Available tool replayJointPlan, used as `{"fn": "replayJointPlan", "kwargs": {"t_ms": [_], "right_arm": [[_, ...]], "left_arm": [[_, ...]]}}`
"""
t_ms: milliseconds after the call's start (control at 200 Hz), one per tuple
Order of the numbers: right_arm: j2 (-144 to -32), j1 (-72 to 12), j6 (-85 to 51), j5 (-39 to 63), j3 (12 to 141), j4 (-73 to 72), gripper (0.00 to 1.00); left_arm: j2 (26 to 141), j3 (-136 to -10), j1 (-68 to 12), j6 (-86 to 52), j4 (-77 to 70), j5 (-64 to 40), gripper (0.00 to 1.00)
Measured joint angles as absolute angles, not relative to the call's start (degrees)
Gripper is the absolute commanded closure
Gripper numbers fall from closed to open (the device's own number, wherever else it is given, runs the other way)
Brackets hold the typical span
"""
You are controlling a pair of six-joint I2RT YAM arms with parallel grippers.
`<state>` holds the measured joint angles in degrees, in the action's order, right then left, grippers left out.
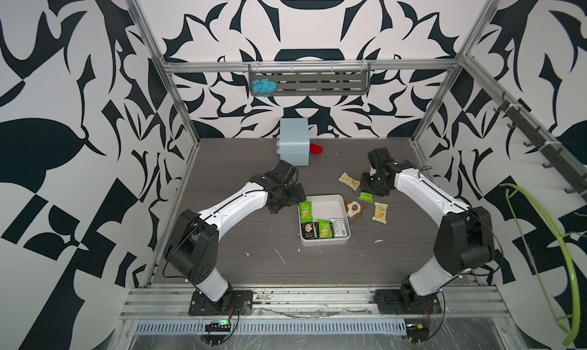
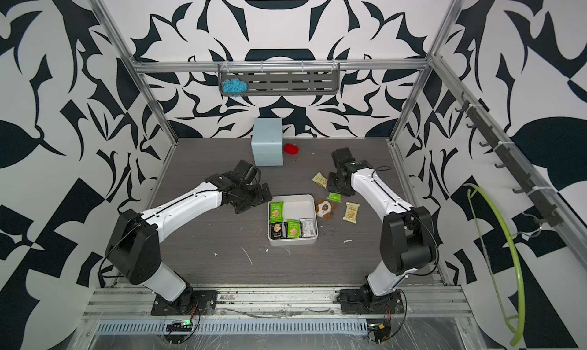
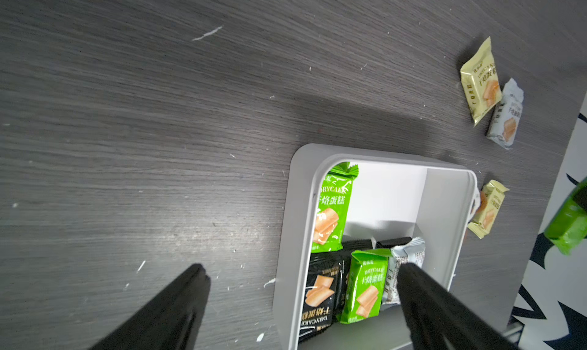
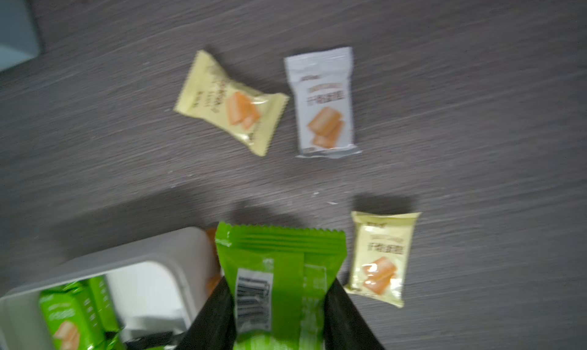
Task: Take the cookies out of the storage box
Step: Place the cookie at the center of the board.
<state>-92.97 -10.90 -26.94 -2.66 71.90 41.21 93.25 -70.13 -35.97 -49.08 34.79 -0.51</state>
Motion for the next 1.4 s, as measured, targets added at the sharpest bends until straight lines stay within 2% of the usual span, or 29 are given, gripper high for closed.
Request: {"fn": "replayJointPlan", "kwargs": {"t_ms": [250,570,660,775,880,1050,1190,1400], "right_arm": [[-98.89,0.38,-23.53,-3.86,71.26,38.35,0.66],[-112.75,4.32,-21.41,-4.38,77.43,36.51,0.64],[-113.80,4.43,-21.04,-4.49,78.81,36.38,0.59],[-114.17,4.43,-20.71,-4.54,79.94,35.94,0.47],[-114.15,4.43,-20.45,-4.49,80.90,36.32,0.43],[-111.22,4.10,-20.67,-3.64,81.60,38.28,0.40],[-102.85,2.35,-21.89,-1.61,78.63,38.57,0.40],[-90.56,-9.47,-24.73,0.23,71.96,39.64,0.42]], "left_arm": [[94.94,-71.59,-35.97,-49.06,34.89,-0.93,0.01],[95.11,-71.55,-35.97,-49.06,35.42,-0.56,0.01],[94.80,-70.63,-35.97,-49.06,35.62,0.01,0.01],[94.32,-69.60,-35.97,-49.04,36.25,0.49,0.00],[93.36,-68.90,-35.97,-48.86,36.32,1.08,0.00],[91.88,-68.07,-35.97,-48.60,36.05,1.76,0.00],[91.29,-66.59,-35.97,-48.64,35.16,1.74,0.00],[90.41,-63.86,-35.97,-48.95,33.36,1.56,0.00]]}}
